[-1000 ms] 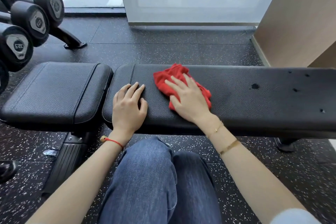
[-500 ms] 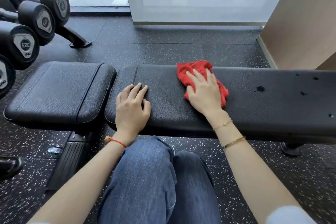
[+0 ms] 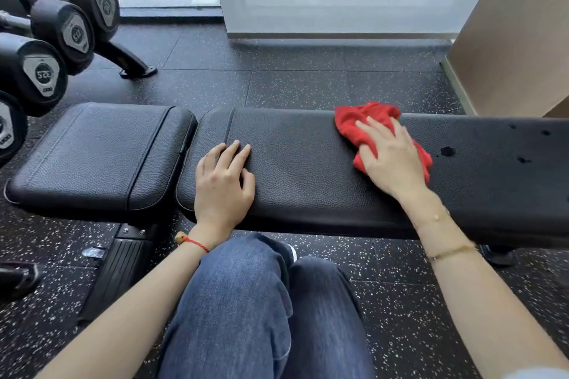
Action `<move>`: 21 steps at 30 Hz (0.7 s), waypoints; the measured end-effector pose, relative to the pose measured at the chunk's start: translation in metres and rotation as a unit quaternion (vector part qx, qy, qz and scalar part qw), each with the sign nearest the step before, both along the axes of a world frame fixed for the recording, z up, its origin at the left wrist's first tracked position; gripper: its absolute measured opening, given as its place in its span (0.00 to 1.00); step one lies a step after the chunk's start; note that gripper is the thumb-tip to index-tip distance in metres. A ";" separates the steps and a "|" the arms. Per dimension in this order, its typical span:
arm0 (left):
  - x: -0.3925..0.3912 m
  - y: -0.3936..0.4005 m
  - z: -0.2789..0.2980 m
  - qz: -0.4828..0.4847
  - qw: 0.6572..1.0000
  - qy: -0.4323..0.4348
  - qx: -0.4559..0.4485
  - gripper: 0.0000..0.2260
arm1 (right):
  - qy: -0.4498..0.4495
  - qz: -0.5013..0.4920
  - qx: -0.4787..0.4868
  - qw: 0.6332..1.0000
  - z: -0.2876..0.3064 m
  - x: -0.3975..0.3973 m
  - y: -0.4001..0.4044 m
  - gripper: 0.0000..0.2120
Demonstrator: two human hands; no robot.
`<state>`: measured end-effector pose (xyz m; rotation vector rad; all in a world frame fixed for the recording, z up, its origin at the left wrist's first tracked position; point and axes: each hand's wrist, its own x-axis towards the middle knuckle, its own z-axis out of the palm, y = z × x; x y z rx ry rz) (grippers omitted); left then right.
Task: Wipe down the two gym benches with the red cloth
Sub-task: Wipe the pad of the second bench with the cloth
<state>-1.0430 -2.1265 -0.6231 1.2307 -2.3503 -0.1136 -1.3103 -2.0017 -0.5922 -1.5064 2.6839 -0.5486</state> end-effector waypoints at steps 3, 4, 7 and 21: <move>0.000 0.002 0.001 -0.001 1.000 0.008 0.001 0.21 | -0.009 -0.008 0.022 1.000 0.005 0.000 -0.046 0.24; 0.000 0.002 0.001 -0.002 1.000 0.012 0.002 0.20 | -0.009 0.008 0.026 1.000 0.005 0.010 -0.058 0.24; 0.001 0.001 0.001 -0.002 1.000 0.020 0.007 0.20 | -0.006 0.101 0.023 0.995 0.004 0.054 -0.069 0.25; 0.001 -0.001 -0.002 -0.024 0.998 0.050 0.005 0.20 | -0.004 0.100 0.029 0.995 0.001 0.034 -0.069 0.24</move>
